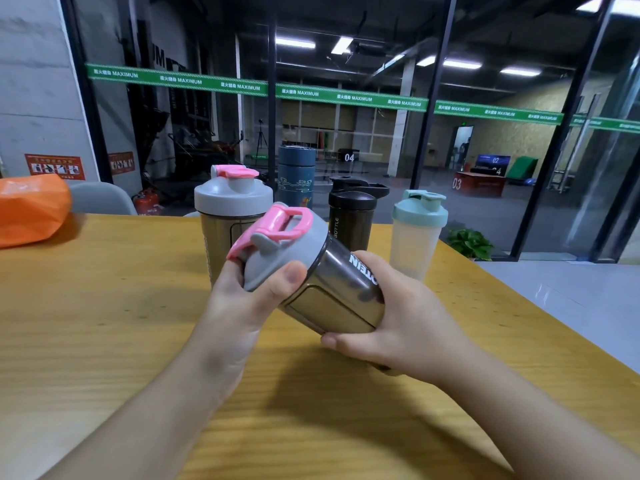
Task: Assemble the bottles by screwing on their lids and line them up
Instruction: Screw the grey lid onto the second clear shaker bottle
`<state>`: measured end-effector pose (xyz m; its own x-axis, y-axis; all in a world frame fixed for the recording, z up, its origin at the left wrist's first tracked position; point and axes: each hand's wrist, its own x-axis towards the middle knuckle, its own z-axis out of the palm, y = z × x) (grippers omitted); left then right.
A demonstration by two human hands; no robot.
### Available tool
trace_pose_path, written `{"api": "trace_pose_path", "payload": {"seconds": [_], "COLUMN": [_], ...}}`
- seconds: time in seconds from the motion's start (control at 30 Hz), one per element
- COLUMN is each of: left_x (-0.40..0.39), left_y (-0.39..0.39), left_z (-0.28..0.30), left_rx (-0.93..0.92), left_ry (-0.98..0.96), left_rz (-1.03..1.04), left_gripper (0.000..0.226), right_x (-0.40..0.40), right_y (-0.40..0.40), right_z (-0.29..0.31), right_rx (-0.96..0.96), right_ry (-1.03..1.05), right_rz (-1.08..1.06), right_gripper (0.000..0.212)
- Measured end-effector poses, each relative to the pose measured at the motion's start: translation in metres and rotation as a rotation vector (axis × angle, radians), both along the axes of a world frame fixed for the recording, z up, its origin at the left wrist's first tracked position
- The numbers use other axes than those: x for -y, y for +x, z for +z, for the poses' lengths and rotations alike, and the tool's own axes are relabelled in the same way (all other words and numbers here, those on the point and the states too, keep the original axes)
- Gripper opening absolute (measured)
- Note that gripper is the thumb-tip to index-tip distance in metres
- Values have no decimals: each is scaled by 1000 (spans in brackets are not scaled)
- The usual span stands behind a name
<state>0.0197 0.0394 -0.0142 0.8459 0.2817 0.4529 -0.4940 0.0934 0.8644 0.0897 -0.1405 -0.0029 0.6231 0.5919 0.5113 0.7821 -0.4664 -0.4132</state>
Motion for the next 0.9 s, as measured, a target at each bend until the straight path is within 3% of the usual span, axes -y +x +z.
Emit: {"api": "trace_pose_path", "payload": {"seconds": [0.47,0.7,0.9], "left_x": [-5,4,7], "left_y": [-3,-8,-11], "left_z": [5,9,10], "left_rx": [57,141,167], "left_ry": [92,169,200], "left_rz": [-64,27,10], "left_gripper": [102,92,96], "right_x": [7,8,7], "right_y": [5,8,15], "right_z": [6,3,-5], "right_rx": [-105,-164,-74], "right_ry": [34,68,65], "right_rz": [151,195,103], "right_gripper": [75,79,92]}}
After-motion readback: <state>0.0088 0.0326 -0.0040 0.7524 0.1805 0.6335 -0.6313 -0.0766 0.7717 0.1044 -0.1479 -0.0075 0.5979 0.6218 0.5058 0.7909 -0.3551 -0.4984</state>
